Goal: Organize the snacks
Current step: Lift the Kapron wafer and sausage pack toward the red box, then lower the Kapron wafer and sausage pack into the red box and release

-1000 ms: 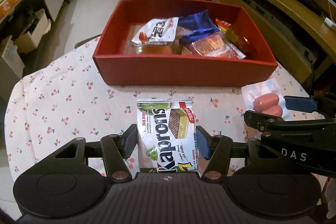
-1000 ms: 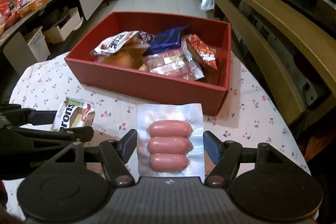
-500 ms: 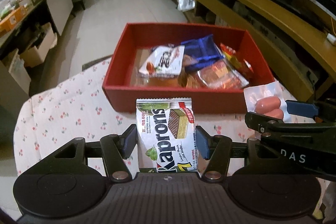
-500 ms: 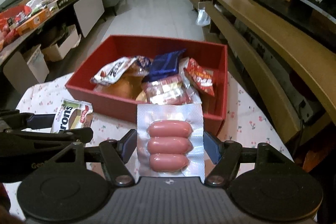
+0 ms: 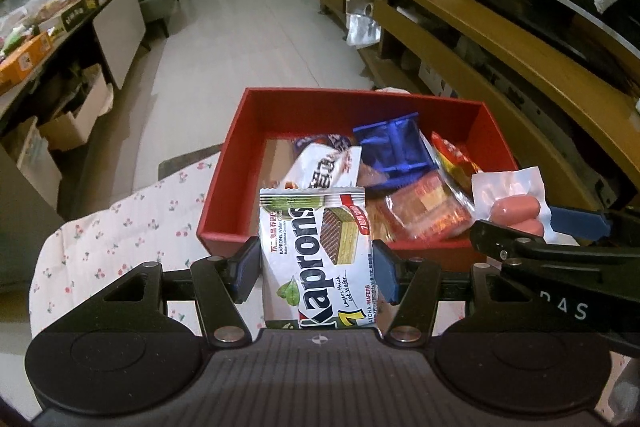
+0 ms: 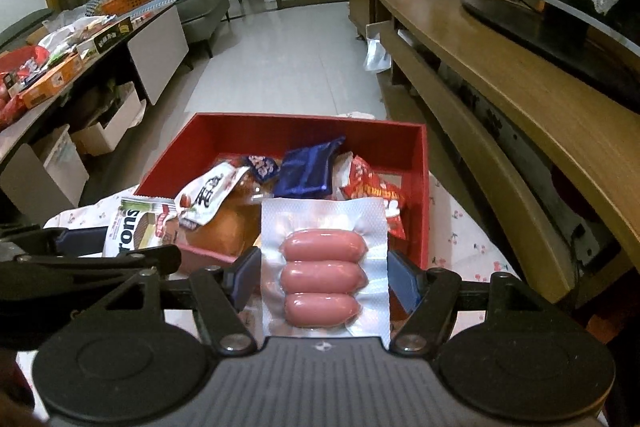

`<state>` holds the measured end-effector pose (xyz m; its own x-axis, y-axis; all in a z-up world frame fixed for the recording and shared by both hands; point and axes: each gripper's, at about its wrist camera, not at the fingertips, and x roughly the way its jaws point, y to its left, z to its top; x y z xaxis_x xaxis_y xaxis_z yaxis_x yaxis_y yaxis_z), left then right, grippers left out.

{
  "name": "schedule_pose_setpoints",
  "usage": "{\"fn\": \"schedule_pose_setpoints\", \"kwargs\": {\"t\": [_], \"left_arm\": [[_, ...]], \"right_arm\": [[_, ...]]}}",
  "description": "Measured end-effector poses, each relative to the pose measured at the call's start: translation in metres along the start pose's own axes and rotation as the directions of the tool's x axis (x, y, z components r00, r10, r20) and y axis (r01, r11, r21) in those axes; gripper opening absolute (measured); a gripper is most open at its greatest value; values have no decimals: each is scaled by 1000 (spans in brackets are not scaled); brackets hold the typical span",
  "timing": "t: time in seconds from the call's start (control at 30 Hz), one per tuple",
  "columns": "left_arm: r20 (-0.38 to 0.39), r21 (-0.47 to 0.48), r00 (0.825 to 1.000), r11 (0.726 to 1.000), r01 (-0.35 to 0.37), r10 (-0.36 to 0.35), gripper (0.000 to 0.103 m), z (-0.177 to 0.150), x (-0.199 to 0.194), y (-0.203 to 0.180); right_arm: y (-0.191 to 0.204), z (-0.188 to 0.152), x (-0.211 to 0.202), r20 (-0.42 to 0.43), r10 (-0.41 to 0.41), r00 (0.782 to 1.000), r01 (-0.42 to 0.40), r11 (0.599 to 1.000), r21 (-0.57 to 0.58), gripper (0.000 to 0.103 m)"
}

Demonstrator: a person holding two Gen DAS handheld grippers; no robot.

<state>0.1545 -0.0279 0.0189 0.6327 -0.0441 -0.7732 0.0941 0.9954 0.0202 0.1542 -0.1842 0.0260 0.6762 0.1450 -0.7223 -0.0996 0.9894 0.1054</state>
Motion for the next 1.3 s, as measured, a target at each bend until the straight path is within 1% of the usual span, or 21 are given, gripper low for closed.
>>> {"fn": "schedule_pose_setpoints", "kwargs": {"t": [0.13, 0.3, 0.53, 0.63, 0.9, 1.0, 1.3], "left_arm": [[15, 3, 1000, 1000, -10, 10, 64, 11, 6, -1], [26, -2, 999, 1000, -19, 19, 64, 27, 18, -1], [16, -9, 1000, 1000, -26, 26, 64, 42, 43, 0], [5, -9, 999, 999, -34, 34, 64, 45, 54, 1], [-13, -25, 999, 999, -40, 40, 64, 47, 73, 5], [-19, -36, 999, 999, -39, 38, 64, 47, 77, 7], [-29, -31, 999, 999, -39, 38, 65, 47, 80, 6]], "right_arm": [[-3, 10, 7, 10, -4, 1000, 4, 1000, 12, 81], [-10, 25, 24, 8, 13, 1000, -14, 999, 45, 81], [-17, 41, 52, -5, 19, 1000, -19, 998, 63, 81], [-20, 43, 65, -21, 25, 999, -24, 997, 74, 81], [-19, 46, 89, -31, 17, 999, -15, 998, 66, 81], [-18, 48, 95, -32, 22, 999, -20, 997, 69, 81], [-18, 46, 103, -27, -1, 1000, 3, 998, 63, 82]]}}
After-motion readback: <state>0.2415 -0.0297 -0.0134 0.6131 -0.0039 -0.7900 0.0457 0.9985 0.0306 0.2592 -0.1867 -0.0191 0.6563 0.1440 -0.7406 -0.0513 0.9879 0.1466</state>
